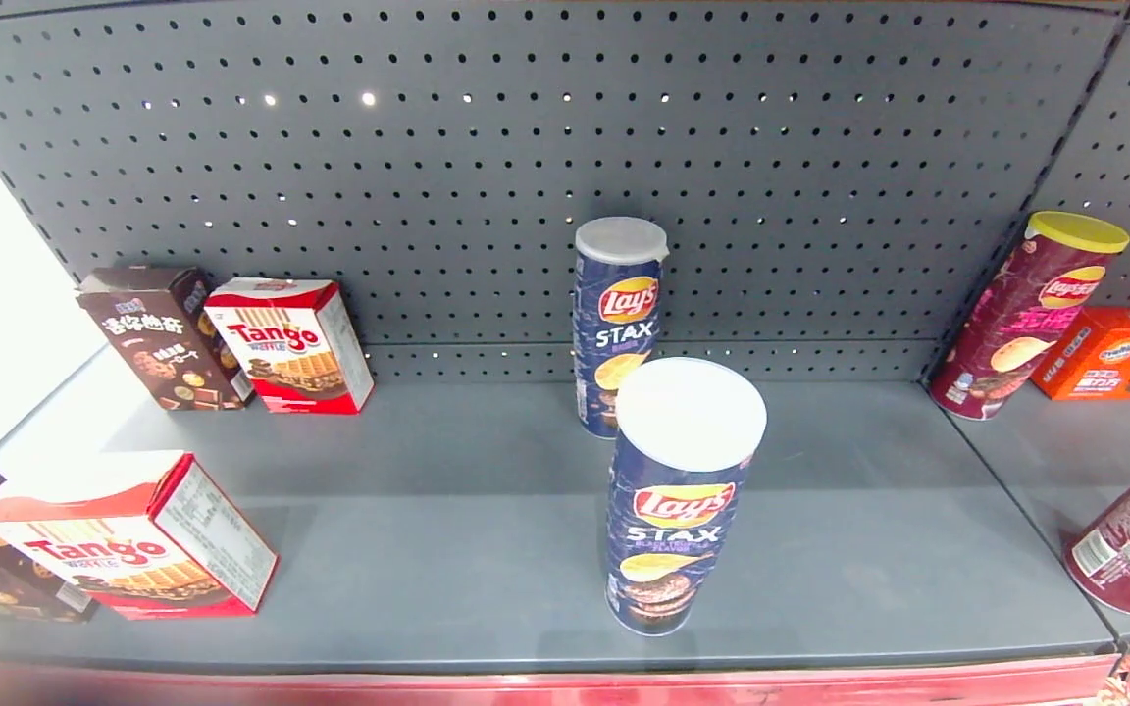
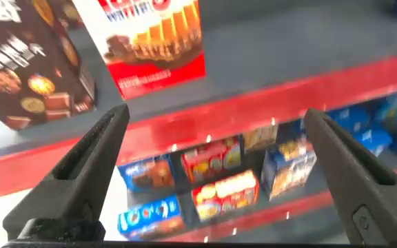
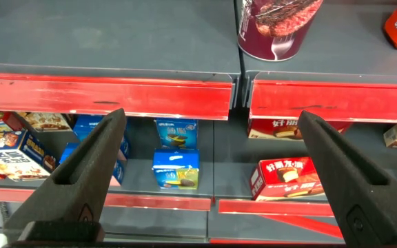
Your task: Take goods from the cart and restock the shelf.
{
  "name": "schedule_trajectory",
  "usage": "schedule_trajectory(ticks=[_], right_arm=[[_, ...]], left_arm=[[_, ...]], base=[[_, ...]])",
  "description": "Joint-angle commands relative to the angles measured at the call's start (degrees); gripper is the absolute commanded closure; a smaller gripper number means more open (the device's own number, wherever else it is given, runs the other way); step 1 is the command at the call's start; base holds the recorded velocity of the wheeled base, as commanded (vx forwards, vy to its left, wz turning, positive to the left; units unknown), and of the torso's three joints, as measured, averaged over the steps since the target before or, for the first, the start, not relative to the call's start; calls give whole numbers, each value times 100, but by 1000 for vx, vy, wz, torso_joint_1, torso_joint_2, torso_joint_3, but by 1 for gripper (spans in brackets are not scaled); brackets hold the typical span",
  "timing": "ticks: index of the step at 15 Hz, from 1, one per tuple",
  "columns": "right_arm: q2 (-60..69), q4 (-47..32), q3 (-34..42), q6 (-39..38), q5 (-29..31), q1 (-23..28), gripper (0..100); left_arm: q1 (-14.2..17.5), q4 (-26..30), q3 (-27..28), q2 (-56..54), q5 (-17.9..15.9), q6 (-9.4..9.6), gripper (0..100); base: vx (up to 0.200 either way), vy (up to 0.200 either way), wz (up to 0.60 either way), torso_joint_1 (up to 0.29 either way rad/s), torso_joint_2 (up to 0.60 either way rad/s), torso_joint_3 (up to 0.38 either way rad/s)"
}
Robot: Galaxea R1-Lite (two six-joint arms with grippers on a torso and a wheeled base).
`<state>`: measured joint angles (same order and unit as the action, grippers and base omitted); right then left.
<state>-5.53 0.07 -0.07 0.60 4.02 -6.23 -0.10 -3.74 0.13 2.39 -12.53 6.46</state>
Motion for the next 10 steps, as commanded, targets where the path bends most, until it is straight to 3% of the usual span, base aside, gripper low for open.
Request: schedule_trajectory(ticks=[1, 6, 7, 8, 9, 10], right_arm=[[-9, 1, -1, -7, 2, -1, 0], [-9, 1, -1, 2, 2, -1, 0], [-9, 1, -1, 2, 2, -1, 0], [-9, 1, 7, 2, 2, -1, 0], [-9, 1, -1, 2, 2, -1, 0], [-9, 1, -1, 2, 2, -1, 0]], left_arm=[[1, -12, -13, -221, -12, -13, 0], [1, -12, -13, -221, 40, 22, 0], [10, 155, -13, -221, 866, 215, 0], [10, 242, -13, -221, 1262, 171, 0], [1, 304, -13, -221, 1464, -224, 0], [1, 374, -13, -221, 1420, -259, 0]], base=[[0, 0, 0, 0, 0, 0], [0, 0, 0, 0, 0, 0], [0, 0, 0, 0, 0, 0], [0, 0, 0, 0, 0, 0], [0, 0, 0, 0, 0, 0], [0, 0, 0, 0, 0, 0]])
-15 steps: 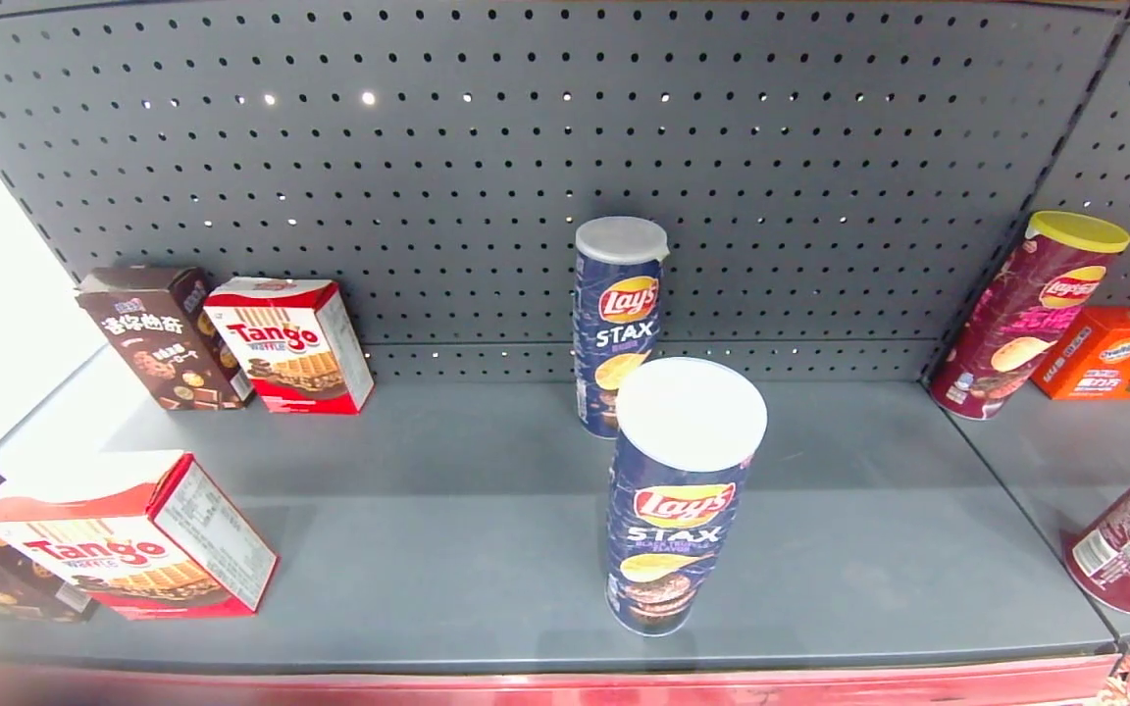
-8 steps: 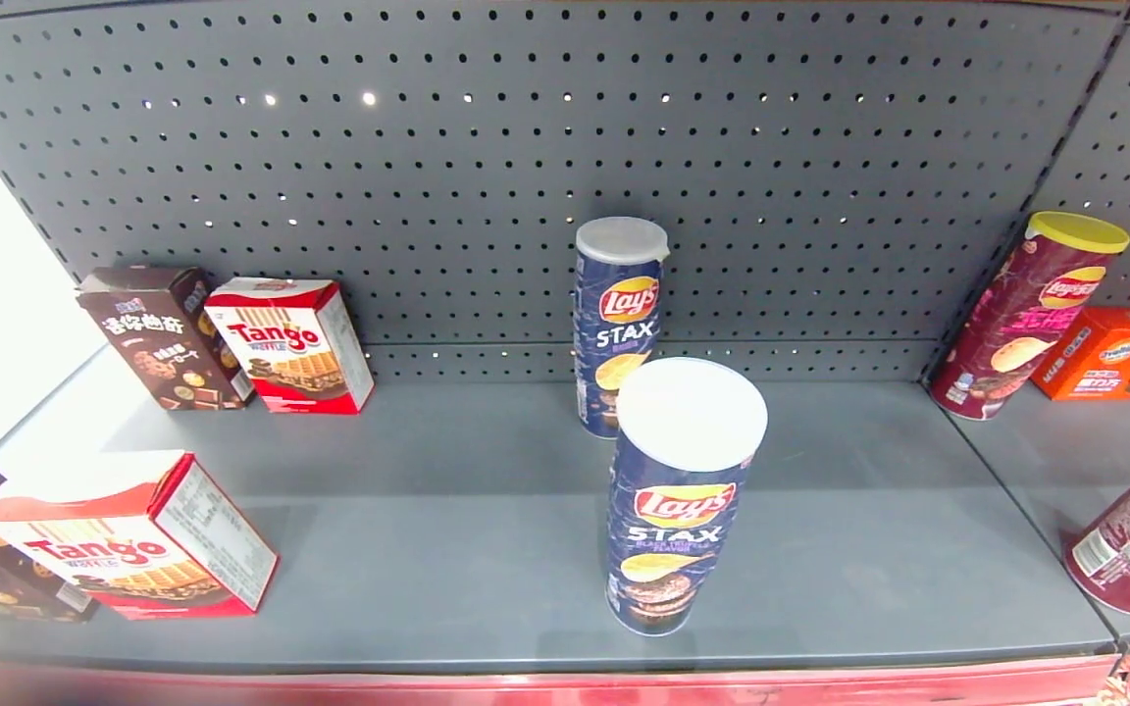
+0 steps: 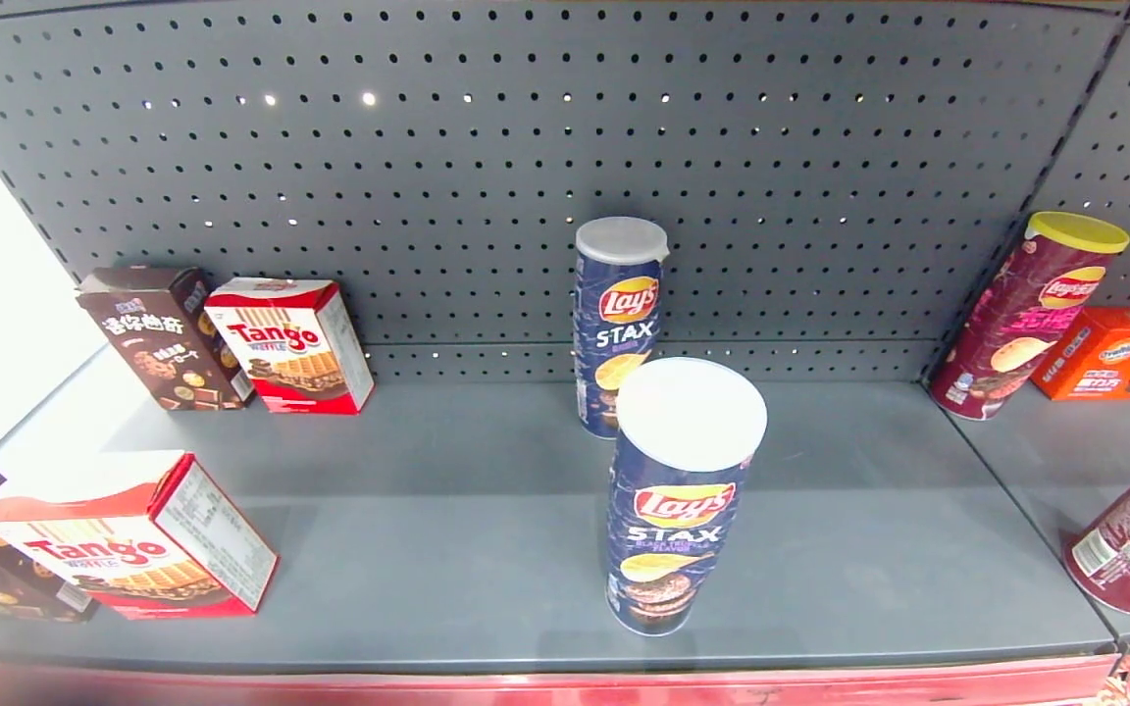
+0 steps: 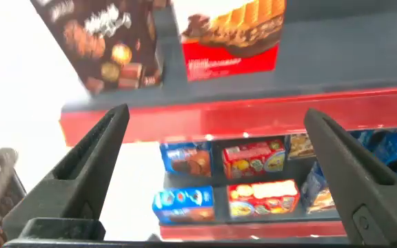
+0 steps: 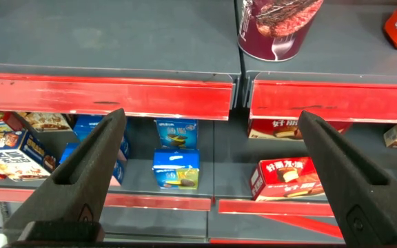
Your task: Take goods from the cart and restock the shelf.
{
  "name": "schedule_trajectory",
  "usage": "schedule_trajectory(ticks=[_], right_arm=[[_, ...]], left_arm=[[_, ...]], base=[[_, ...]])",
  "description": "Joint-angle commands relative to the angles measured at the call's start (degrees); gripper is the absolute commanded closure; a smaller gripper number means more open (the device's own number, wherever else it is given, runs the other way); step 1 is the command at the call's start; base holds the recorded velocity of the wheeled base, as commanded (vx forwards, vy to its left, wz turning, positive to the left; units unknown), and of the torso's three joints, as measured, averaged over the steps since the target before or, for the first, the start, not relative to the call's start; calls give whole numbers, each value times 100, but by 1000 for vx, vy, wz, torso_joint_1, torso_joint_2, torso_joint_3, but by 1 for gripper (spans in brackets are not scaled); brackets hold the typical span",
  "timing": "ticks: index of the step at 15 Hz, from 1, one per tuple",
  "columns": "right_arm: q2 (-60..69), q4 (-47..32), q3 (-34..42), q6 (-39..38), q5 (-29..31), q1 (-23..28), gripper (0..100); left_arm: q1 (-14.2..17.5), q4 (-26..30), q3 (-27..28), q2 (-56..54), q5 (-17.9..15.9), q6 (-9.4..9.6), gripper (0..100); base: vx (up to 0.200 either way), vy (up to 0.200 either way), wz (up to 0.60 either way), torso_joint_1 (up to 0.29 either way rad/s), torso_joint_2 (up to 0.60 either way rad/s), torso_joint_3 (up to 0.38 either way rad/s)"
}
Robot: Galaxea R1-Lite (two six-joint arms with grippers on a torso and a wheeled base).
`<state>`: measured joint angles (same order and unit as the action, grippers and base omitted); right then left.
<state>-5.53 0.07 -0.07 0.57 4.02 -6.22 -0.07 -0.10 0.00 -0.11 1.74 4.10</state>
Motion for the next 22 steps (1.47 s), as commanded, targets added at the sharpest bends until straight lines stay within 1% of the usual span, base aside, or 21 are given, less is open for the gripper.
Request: schedule_trajectory(ticks=[1, 2, 4, 5, 6, 7, 9, 10, 11, 12, 13, 15, 16, 17, 18, 19, 20, 22], right_arm=[[-9, 1, -1, 4, 2, -2, 0], [-9, 1, -1, 4, 2, -2, 0], [-9, 1, -1, 4, 2, -2, 0], [-9, 1, 7, -5, 2, -2, 0], [-9, 10, 7, 22, -103, -2, 0], [-9, 1, 7, 4, -112, -2, 0], [-18, 1, -1, 39, -165, -46, 0], [-9, 1, -1, 57, -200, -178, 0], [-246, 186, -564, 57, -262, -442, 0], [-1345, 151, -1680, -13, -323, -459, 0], [-1969, 98, -2234, -49, -587, -661, 0], [-2426, 28, -2612, 101, -1360, -1127, 0], [-3120, 63, -3042, 198, -1773, -1584, 0], [-3454, 63, -3245, 206, -1923, -2015, 0], [-3788, 81, -3359, 215, -1923, -2428, 0], [-3990, 81, -3412, 215, -1896, -2701, 0], [-4404, 98, -3429, 215, -1765, -3078, 0], [-4773, 353, -3368, 215, -1694, -3254, 0]], left_arm=[[-1, 10, 0, 29, -25, -32, 0], [-1, 10, 0, 29, -51, -32, 0], [-10, 19, 9, 29, -394, -32, 0], [-10, 19, 9, 37, -438, -32, 0], [-1, 19, 9, 29, -429, -120, 0], [-10, 19, 9, 29, -420, -164, 0], [-10, 10, 9, 37, -420, -146, 0], [-10, 10, 0, 37, -429, -120, 0], [-10, 19, 9, 37, -464, -111, 0], [-19, 19, 9, 37, -473, -102, 0], [-19, 19, 9, 37, -473, -102, 0], [-19, 19, 0, 37, -456, -111, 0], [-19, 19, 0, 37, -456, -128, 0], [-19, 10, 9, 29, -456, -137, 0], [-19, 19, 9, 37, -447, -137, 0], [-19, 10, 9, 37, -447, -137, 0], [-19, 10, 9, 37, -447, -137, 0], [-19, 19, 9, 37, -438, -137, 0]], base=[[0, 0, 0, 0, 0, 0], [0, 0, 0, 0, 0, 0], [0, 0, 0, 0, 0, 0], [0, 0, 0, 0, 0, 0], [0, 0, 0, 0, 0, 0], [0, 0, 0, 0, 0, 0], [0, 0, 0, 0, 0, 0], [0, 0, 0, 0, 0, 0], [0, 0, 0, 0, 0, 0], [0, 0, 0, 0, 0, 0], [0, 0, 0, 0, 0, 0], [0, 0, 0, 0, 0, 0], [0, 0, 0, 0, 0, 0], [0, 0, 0, 0, 0, 0], [0, 0, 0, 0, 0, 0], [0, 0, 0, 0, 0, 0], [0, 0, 0, 0, 0, 0], [0, 0, 0, 0, 0, 0]])
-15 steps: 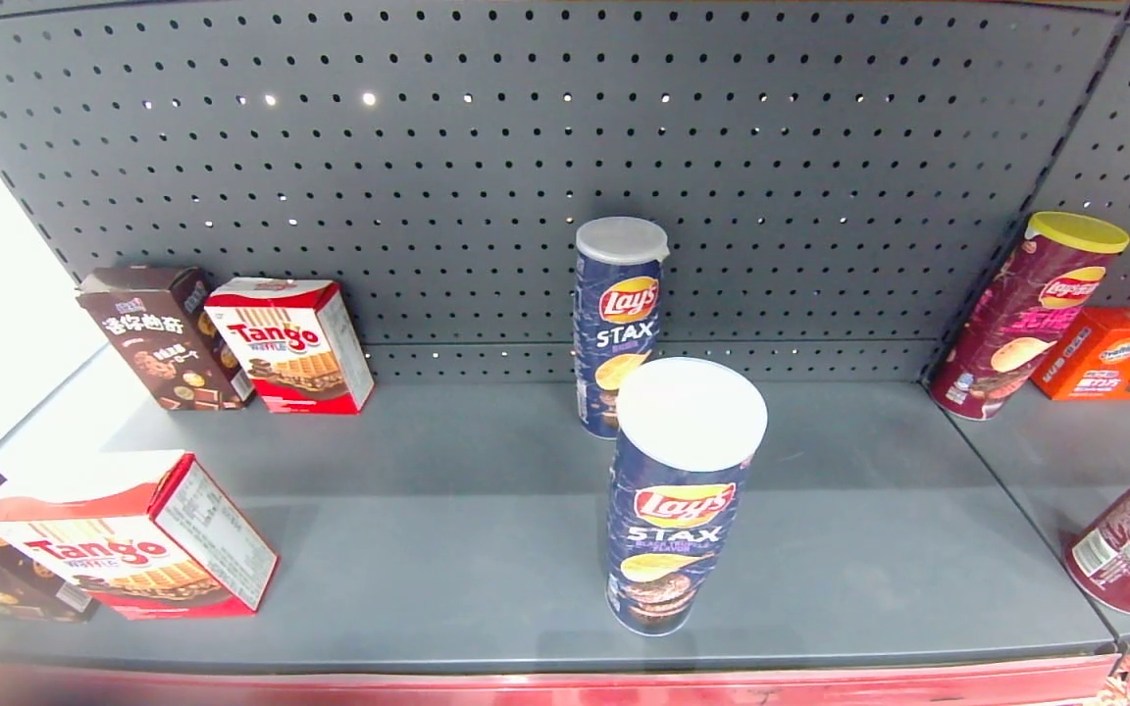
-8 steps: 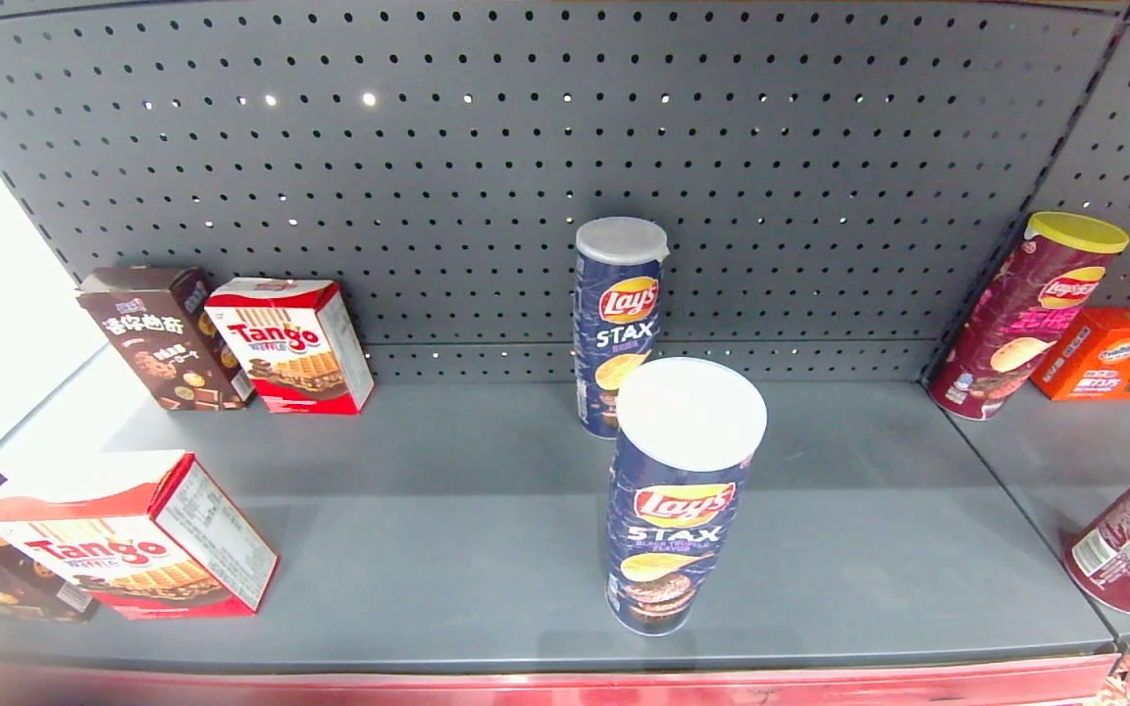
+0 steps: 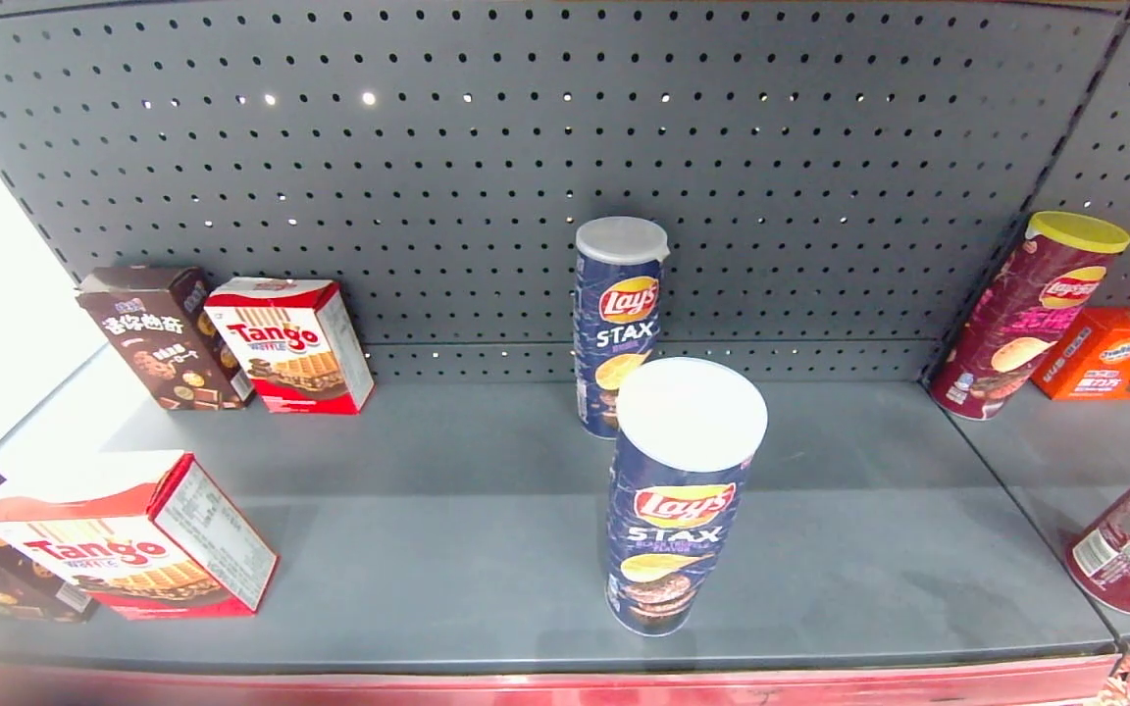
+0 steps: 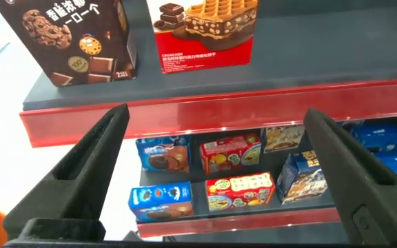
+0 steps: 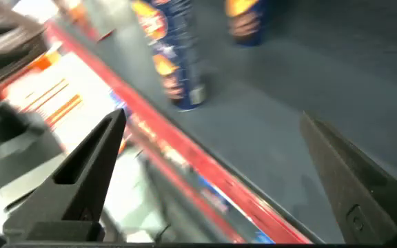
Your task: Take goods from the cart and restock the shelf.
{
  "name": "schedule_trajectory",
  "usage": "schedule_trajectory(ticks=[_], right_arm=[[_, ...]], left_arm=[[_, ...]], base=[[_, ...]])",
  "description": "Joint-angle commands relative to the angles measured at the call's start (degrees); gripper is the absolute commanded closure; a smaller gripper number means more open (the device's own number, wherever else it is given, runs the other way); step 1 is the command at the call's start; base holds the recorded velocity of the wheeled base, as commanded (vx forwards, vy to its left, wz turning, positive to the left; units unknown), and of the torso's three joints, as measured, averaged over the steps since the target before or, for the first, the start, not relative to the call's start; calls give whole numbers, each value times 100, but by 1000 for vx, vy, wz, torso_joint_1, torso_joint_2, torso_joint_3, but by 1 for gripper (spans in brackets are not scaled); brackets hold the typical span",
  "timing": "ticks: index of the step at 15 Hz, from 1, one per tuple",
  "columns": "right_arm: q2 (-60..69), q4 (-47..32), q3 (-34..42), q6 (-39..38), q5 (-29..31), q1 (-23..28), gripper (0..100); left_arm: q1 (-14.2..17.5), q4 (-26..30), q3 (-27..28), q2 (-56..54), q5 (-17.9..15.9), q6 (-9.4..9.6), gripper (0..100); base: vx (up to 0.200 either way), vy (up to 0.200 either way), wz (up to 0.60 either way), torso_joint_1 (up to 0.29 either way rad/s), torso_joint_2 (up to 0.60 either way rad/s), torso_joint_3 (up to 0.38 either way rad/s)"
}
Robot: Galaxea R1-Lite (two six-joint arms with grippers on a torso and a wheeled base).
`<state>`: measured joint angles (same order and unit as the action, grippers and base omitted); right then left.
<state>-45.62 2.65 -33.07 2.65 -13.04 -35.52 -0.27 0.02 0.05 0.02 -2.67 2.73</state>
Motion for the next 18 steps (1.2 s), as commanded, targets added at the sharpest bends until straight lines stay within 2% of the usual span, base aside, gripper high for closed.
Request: schedule_trajectory(ticks=[1, 3, 8, 10, 18], right_arm=[[-1054, 298, -103, 8, 223, -447, 0], [-1450, 351, -147, 17, 513, -658, 0], [-2074, 412, -226, 61, 1050, -614, 0], [-2382, 421, -340, 61, 1058, -596, 0], [-3357, 465, -1140, 61, 1507, -403, 0]], left_arm=[[0, 6, -5, 24, -5, -1, 0], [0, 6, -5, 24, -5, 17, 0], [0, -11, -5, 15, 38, 70, 0], [0, -11, -5, 15, 223, 202, 0], [0, 6, -5, 15, 249, 158, 0]], base=[[0, 0, 0, 0, 0, 0], [0, 0, 0, 0, 0, 0], [0, 0, 0, 0, 0, 0], [0, 0, 0, 0, 0, 0], [0, 0, 0, 0, 0, 0]])
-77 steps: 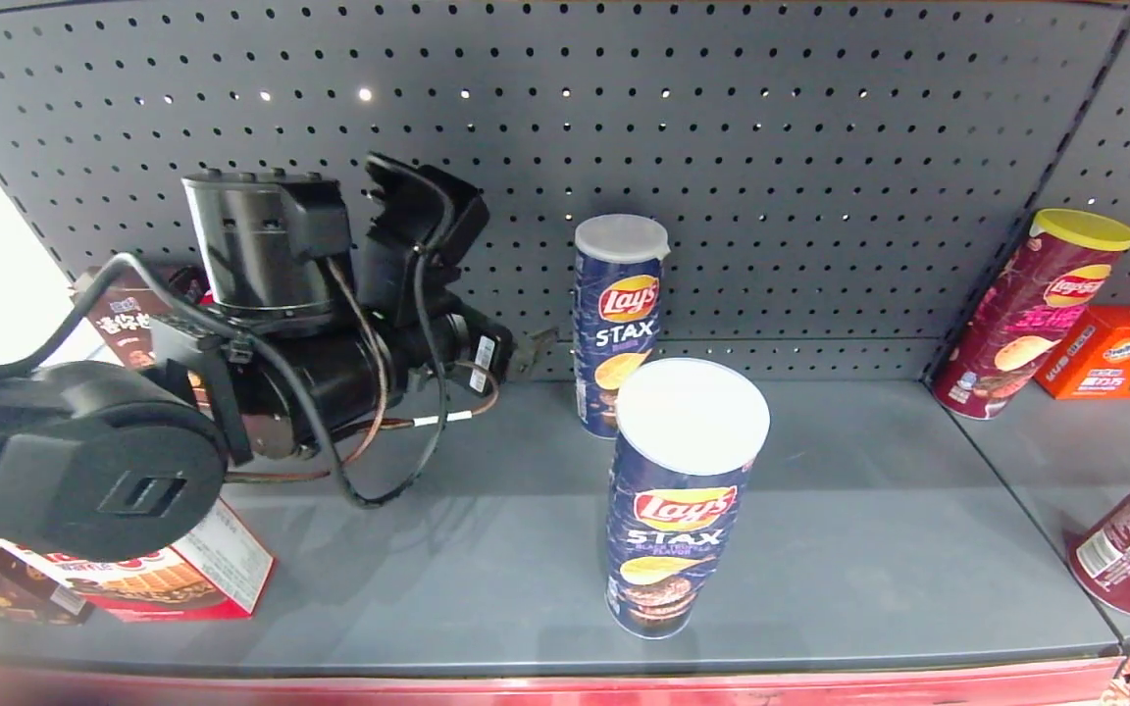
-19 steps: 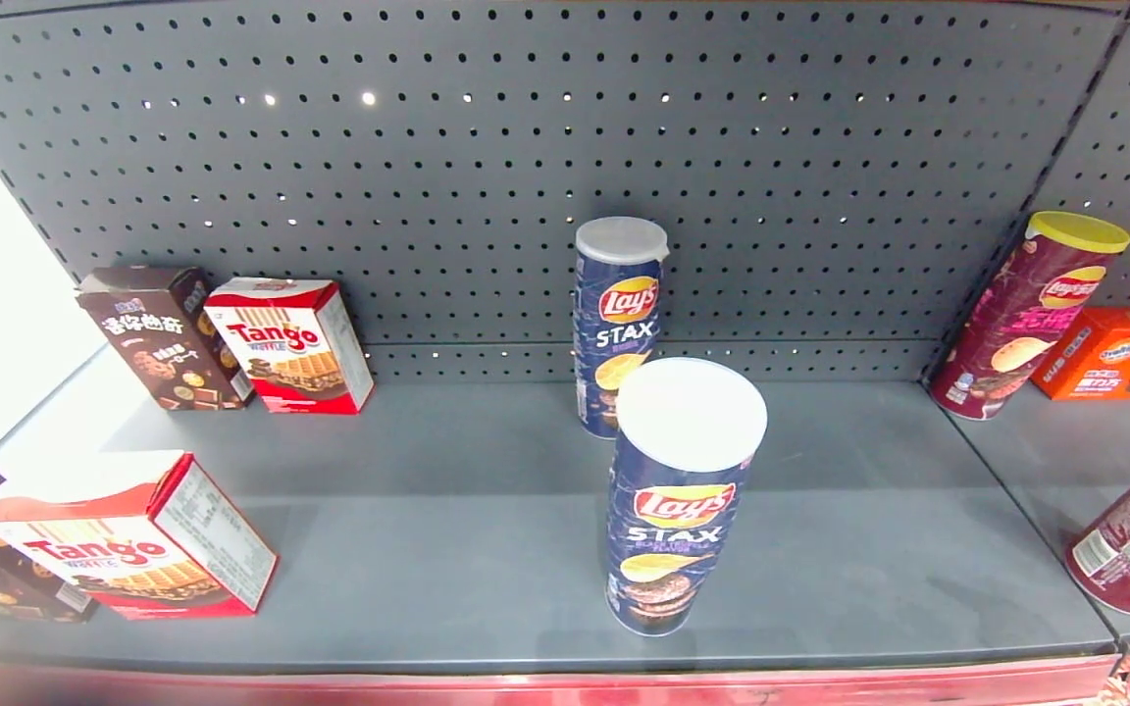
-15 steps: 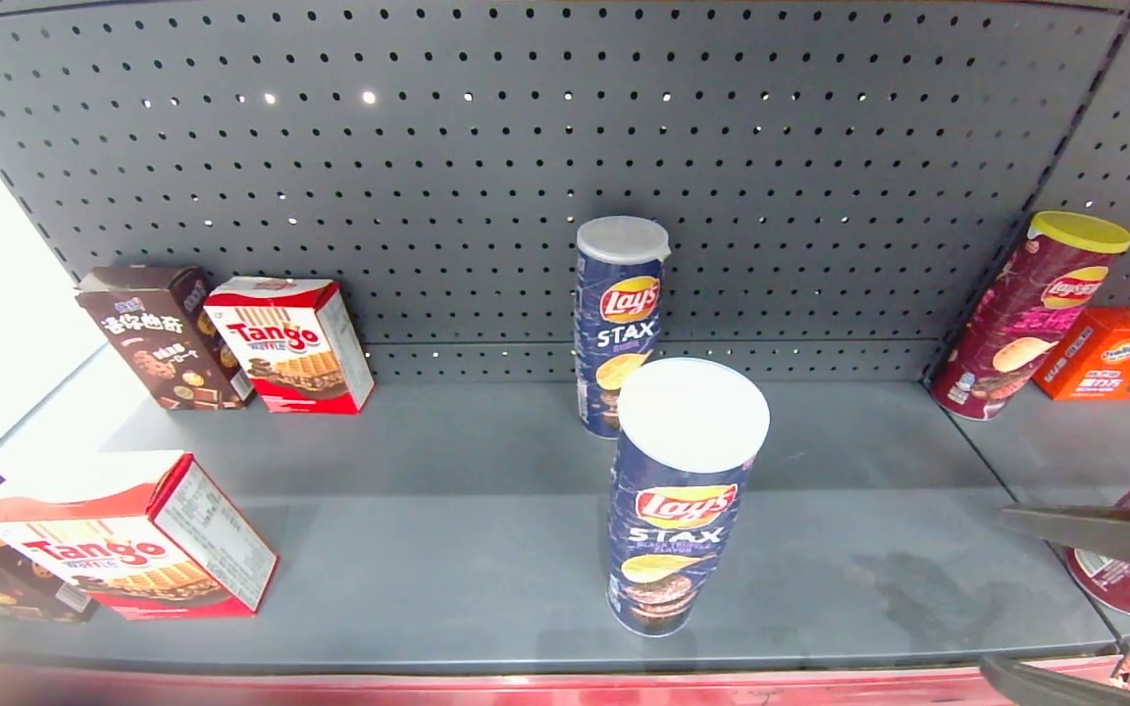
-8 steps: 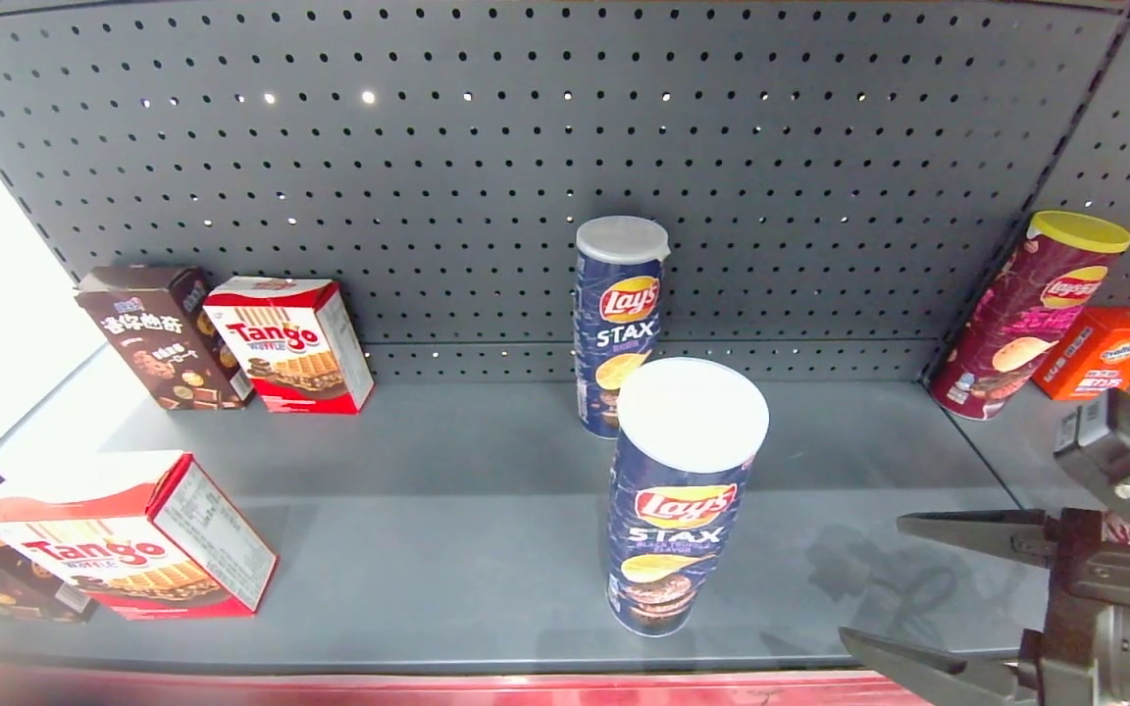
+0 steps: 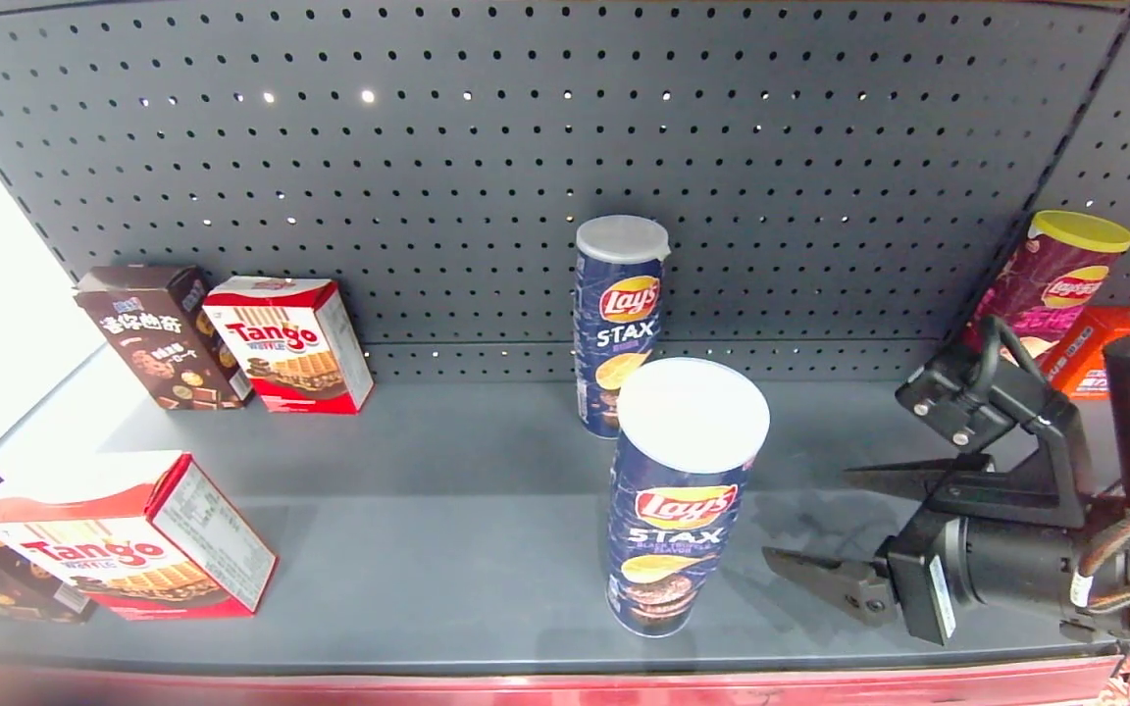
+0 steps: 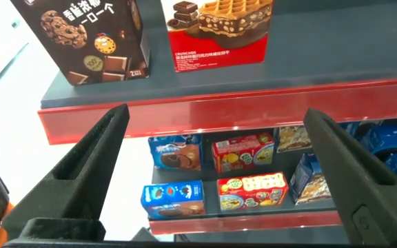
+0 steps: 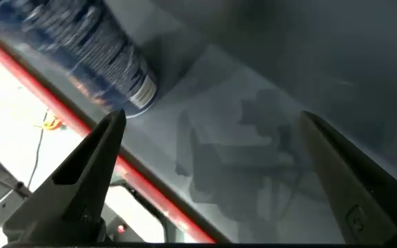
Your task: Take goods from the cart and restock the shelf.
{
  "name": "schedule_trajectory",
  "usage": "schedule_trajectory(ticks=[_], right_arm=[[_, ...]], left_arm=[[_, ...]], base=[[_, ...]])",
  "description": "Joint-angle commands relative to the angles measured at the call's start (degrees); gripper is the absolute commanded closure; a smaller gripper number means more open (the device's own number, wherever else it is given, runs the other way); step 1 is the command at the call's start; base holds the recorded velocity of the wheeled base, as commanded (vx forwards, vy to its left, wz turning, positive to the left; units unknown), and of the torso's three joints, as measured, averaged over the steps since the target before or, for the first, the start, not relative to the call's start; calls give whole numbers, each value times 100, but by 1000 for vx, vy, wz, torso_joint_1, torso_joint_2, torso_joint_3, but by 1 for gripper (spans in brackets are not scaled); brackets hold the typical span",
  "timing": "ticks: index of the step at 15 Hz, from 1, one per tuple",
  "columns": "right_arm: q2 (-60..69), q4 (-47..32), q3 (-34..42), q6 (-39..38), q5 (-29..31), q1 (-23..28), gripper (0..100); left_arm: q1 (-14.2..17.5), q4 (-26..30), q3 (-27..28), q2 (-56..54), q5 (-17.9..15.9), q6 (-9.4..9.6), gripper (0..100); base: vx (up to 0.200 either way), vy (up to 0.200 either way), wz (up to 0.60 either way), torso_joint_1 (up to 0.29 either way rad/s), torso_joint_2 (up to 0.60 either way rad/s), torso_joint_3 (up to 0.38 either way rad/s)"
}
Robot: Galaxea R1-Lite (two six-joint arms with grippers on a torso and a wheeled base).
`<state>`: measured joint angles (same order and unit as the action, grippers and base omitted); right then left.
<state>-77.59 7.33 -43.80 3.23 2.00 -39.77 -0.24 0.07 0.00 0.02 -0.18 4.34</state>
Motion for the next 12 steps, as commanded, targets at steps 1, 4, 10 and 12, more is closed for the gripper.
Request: schedule_trajectory(ticks=[1, 4, 10, 12], right_arm=[[-248, -3, -111, 2, 2, 21, 0], [-450, -3, -296, 2, 2, 13, 0], [-687, -3, -463, 134, 2, -49, 0], [-705, -3, -463, 222, 2, -40, 0]], left_arm=[[-2, 1, 0, 15, 1, -3, 0], [-2, -7, 0, 15, -8, -3, 0], [-2, 1, 0, 15, -8, -30, 0], [-2, 1, 0, 15, -8, -30, 0]], base=[[0, 0, 0, 0, 0, 0], [0, 0, 0, 0, 0, 0], [0, 0, 0, 0, 0, 0], [0, 0, 0, 0, 0, 0]])
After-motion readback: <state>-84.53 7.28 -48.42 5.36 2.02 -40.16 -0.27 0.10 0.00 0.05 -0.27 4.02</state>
